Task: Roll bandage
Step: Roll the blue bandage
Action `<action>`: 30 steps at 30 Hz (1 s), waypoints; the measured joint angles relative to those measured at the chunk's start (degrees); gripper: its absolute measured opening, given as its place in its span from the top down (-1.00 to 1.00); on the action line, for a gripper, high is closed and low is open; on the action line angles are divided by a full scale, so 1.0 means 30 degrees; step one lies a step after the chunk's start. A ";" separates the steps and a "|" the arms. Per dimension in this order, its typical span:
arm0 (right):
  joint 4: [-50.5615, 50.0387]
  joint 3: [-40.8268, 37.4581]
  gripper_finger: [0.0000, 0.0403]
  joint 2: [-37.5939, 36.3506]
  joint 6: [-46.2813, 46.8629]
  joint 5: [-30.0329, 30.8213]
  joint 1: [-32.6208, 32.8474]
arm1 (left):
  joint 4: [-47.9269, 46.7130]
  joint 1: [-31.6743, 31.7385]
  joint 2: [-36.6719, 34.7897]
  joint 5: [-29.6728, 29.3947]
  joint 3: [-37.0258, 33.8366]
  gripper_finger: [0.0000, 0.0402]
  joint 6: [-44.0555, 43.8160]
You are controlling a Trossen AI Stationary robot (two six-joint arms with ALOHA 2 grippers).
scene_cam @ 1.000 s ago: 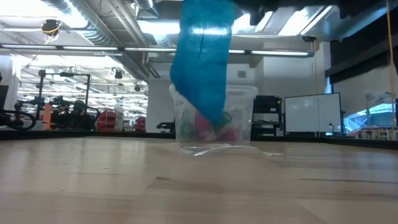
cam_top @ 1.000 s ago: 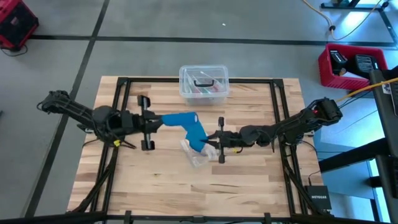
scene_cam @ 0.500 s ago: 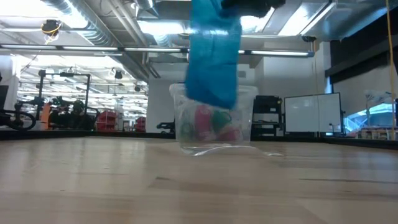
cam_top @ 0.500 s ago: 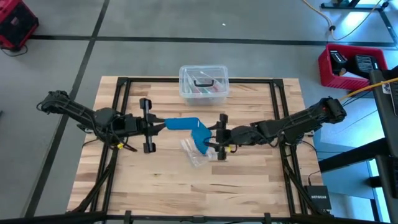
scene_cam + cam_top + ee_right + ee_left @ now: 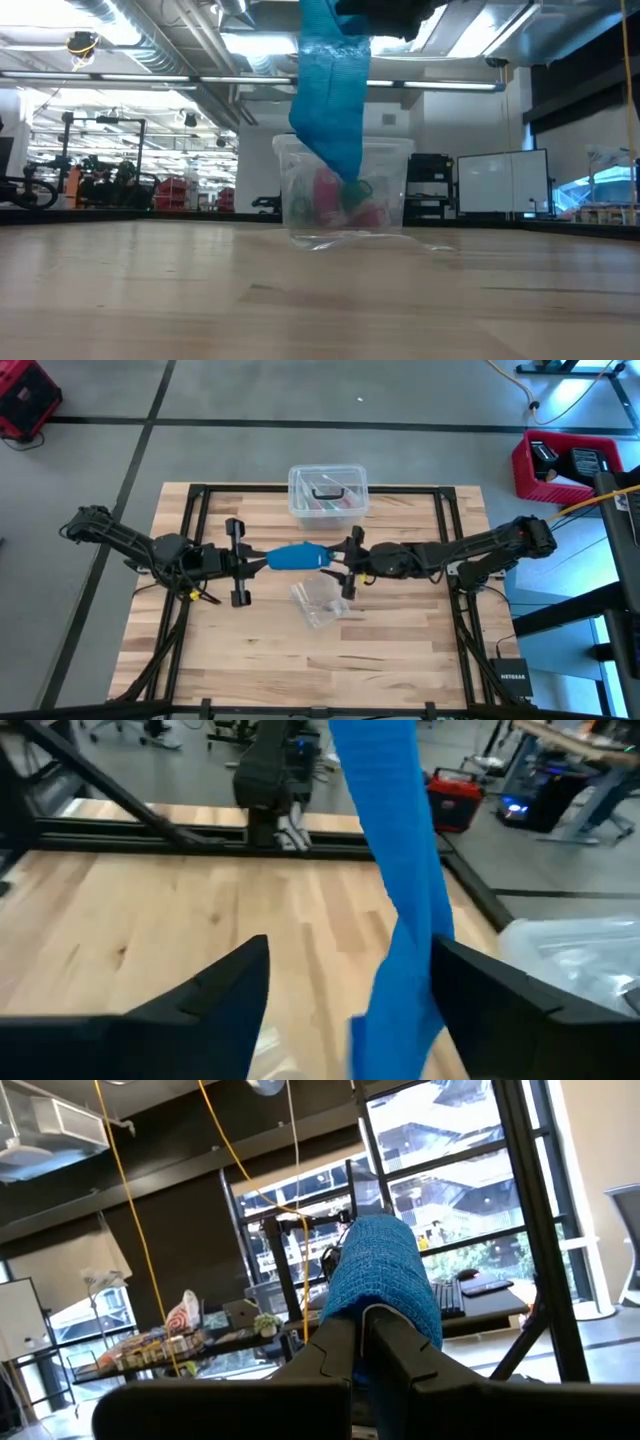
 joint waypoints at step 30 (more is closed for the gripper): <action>-0.5073 0.1939 -0.39 -0.2103 -0.5176 0.2853 0.0500 | -0.1518 -0.0036 0.0007 0.0234 0.0000 0.99 -0.1202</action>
